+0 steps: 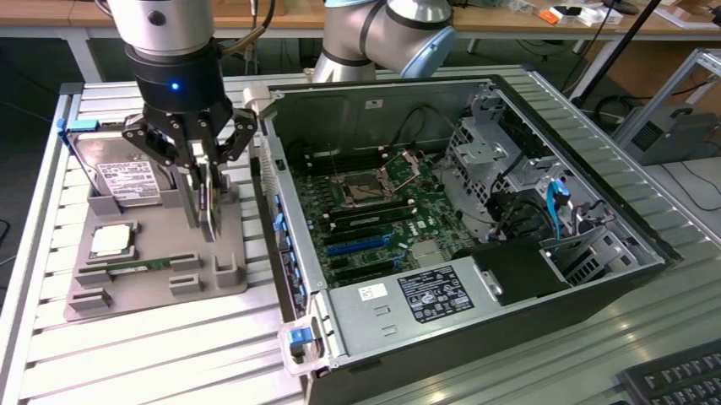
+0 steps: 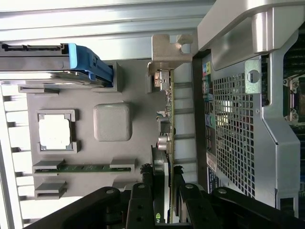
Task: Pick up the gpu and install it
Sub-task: 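Pick up the gpu and move the gpu toward the slot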
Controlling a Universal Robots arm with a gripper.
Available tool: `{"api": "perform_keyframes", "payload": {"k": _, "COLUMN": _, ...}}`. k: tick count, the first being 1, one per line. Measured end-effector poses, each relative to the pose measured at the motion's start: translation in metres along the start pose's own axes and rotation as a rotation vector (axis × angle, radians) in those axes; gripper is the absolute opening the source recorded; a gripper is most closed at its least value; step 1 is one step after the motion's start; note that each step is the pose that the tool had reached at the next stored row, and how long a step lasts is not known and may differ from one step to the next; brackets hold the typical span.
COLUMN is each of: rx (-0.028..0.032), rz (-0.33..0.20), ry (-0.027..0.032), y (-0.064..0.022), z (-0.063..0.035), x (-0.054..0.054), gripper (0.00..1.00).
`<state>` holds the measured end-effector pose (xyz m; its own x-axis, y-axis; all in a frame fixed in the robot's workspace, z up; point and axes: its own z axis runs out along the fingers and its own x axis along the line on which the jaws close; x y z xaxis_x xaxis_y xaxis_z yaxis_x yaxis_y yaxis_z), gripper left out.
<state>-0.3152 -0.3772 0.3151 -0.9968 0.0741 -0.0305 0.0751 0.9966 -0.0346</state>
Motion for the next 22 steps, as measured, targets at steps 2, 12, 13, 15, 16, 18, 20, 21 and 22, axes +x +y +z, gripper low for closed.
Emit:
{"api": "perform_keyframes", "payload": {"k": 2, "rx": 0.0000, "rz": 0.000, "ry": 0.0000, "y": 0.0000, "z": -0.0006, "x": 0.0000, "gripper": 0.27}}
{"api": "perform_keyframes", "payload": {"k": 12, "rx": 0.0001, "rz": 0.000, "ry": 0.0000, "y": -0.0002, "z": -0.0045, "x": -0.0001, "gripper": 0.27}}
{"api": "perform_keyframes", "payload": {"k": 13, "rx": 0.0001, "rz": 0.000, "ry": 0.0001, "y": -0.0002, "z": -0.0053, "x": -0.0002, "gripper": 0.27}}
{"api": "perform_keyframes", "payload": {"k": 15, "rx": 0.0000, "rz": 0.000, "ry": 0.0000, "y": -0.0002, "z": -0.0063, "x": -0.0002, "gripper": 0.27}}
{"api": "perform_keyframes", "payload": {"k": 16, "rx": 0.0001, "rz": 0.000, "ry": 0.0001, "y": -0.0002, "z": -0.0067, "x": -0.0002, "gripper": 0.27}}
{"api": "perform_keyframes", "payload": {"k": 18, "rx": 0.0000, "rz": 0.000, "ry": 0.0001, "y": -0.0003, "z": -0.0075, "x": -0.0002, "gripper": 0.27}}
{"api": "perform_keyframes", "payload": {"k": 20, "rx": 0.0000, "rz": 0.000, "ry": 0.0000, "y": -0.0003, "z": -0.0082, "x": -0.0002, "gripper": 0.27}}
{"api": "perform_keyframes", "payload": {"k": 21, "rx": 0.0001, "rz": 0.000, "ry": 0.0000, "y": -0.0003, "z": -0.0086, "x": -0.0003, "gripper": 0.27}}
{"api": "perform_keyframes", "payload": {"k": 22, "rx": 0.0000, "rz": 0.000, "ry": 0.0001, "y": -0.0003, "z": -0.0091, "x": -0.0003, "gripper": 0.27}}
